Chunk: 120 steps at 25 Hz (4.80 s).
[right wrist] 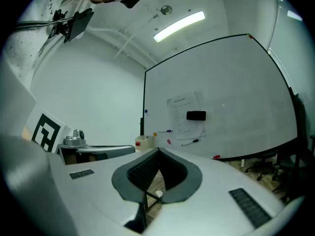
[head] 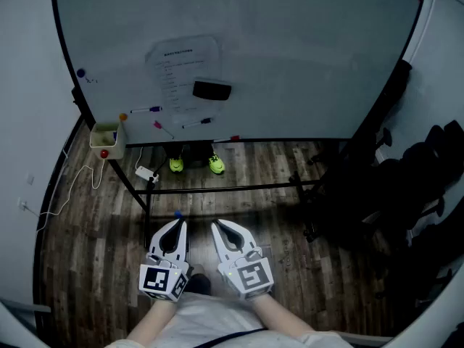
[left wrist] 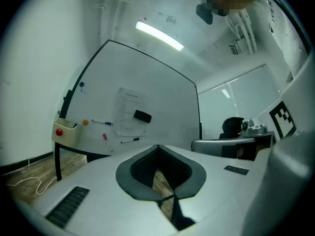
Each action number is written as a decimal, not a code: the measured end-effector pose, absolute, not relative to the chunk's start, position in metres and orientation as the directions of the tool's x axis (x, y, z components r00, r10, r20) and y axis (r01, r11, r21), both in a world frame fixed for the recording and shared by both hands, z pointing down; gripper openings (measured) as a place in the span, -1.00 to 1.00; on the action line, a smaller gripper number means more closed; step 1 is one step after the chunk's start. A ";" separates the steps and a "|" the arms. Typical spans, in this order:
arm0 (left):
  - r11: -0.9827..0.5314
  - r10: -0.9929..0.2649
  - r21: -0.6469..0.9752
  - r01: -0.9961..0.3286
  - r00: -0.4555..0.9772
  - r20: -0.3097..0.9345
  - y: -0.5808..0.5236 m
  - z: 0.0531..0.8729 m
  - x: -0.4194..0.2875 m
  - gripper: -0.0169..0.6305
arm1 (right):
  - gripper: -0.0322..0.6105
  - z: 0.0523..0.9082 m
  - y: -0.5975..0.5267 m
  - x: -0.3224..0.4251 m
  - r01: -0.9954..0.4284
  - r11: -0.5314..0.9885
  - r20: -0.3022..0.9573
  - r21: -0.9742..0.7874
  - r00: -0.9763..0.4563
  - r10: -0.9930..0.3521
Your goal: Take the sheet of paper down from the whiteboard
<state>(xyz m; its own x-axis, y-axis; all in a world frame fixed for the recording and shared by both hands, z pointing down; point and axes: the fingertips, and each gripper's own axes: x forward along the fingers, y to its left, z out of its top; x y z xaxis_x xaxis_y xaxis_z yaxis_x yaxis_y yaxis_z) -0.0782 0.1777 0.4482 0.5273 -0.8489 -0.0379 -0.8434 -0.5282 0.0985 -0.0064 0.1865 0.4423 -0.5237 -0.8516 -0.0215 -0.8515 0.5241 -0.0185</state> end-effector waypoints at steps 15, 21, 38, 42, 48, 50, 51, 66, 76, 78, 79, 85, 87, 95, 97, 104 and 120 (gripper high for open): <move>-0.533 -0.845 0.112 -0.838 0.535 -0.018 0.117 0.462 -0.070 -0.90 | -0.84 0.461 0.127 -0.004 -0.852 0.524 0.035 -0.013 -0.524 -0.851; -0.543 -0.839 0.116 -0.832 0.543 -0.032 0.063 0.458 -0.078 -0.90 | -0.84 0.454 0.078 -0.021 -0.830 0.556 0.037 0.039 -0.555 -0.831; -0.526 -0.851 0.116 -0.843 0.520 -0.077 -0.084 0.443 -0.103 -0.56 | -0.84 0.440 -0.039 -0.042 -0.797 0.576 0.045 0.180 -0.579 -0.814; -0.529 -0.849 0.115 -0.841 0.521 -0.090 -0.112 0.436 -0.105 -0.48 | -0.84 0.438 -0.058 -0.041 -0.801 0.562 0.051 0.206 -0.565 -0.823; -0.533 -0.846 0.128 -0.836 0.526 -0.089 -0.150 0.434 -0.106 -0.38 | -0.84 0.435 -0.088 -0.040 -0.806 0.534 0.056 0.256 -0.539 -0.840; -0.541 -0.841 0.125 -0.832 0.534 -0.090 -0.162 0.435 -0.106 -0.37 | -0.83 0.432 -0.099 -0.039 -0.809 0.523 0.050 0.268 -0.530 -0.846; -0.542 -0.840 0.124 -0.831 0.535 -0.089 -0.167 0.436 -0.107 -0.37 | -0.83 0.431 -0.104 -0.039 -0.811 0.517 0.046 0.273 -0.526 -0.849; -0.473 -0.881 0.184 -0.862 0.470 -0.059 -0.206 0.446 -0.113 -0.34 | -0.48 0.407 -0.138 -0.042 -0.762 0.502 0.003 0.408 -0.549 -0.836; -0.370 -0.927 0.229 -0.900 0.372 -0.034 -0.214 0.444 -0.113 -0.34 | -0.42 0.373 -0.142 -0.028 -0.697 0.542 -0.013 0.470 -0.619 -0.785; -0.348 -0.936 0.231 -0.909 0.350 -0.032 -0.216 0.443 -0.114 -0.35 | -0.42 0.368 -0.142 -0.024 -0.683 0.542 -0.016 0.490 -0.629 -0.778; -0.339 -0.939 0.234 -0.911 0.341 -0.033 -0.216 0.442 -0.115 -0.35 | -0.41 0.365 -0.142 -0.022 -0.677 0.540 -0.017 0.500 -0.631 -0.775; -0.326 -0.945 0.232 -0.917 0.326 -0.039 -0.216 0.437 -0.113 -0.62 | -0.35 0.354 -0.141 -0.019 -0.645 0.490 -0.034 0.586 -0.625 -0.780; -0.323 -0.946 0.233 -0.917 0.323 -0.040 -0.215 0.435 -0.114 -0.78 | -0.30 0.348 -0.140 -0.016 -0.632 0.446 -0.050 0.634 -0.609 -0.791; -0.344 -0.939 0.218 -0.914 0.342 -0.046 -0.210 0.429 -0.108 -0.89 | -0.09 0.334 -0.159 0.000 -0.581 0.269 -0.089 0.768 -0.513 -0.854; -0.346 -0.938 0.211 -0.914 0.344 -0.049 -0.208 0.428 -0.107 -0.89 | -0.07 0.333 -0.164 0.002 -0.565 0.249 -0.086 0.787 -0.500 -0.862; -0.341 -0.940 0.200 -0.918 0.338 -0.052 -0.205 0.426 -0.107 -0.90 | -0.03 0.332 -0.177 0.009 -0.488 0.188 -0.067 0.852 -0.458 -0.886; -0.312 -0.950 0.195 -0.930 0.307 -0.055 -0.202 0.424 -0.108 -0.90 | -0.03 0.335 -0.193 0.006 -0.418 0.164 -0.040 0.893 -0.438 -0.898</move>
<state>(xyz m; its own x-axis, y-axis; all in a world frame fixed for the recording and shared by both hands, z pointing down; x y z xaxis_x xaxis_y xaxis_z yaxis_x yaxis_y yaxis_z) -0.1077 -0.2024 0.4241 0.3071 -0.9501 -0.0552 -0.9299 -0.3119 0.1948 0.0059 -0.1935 0.3351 -0.4378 -0.8982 -0.0405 -0.4185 0.1637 0.8934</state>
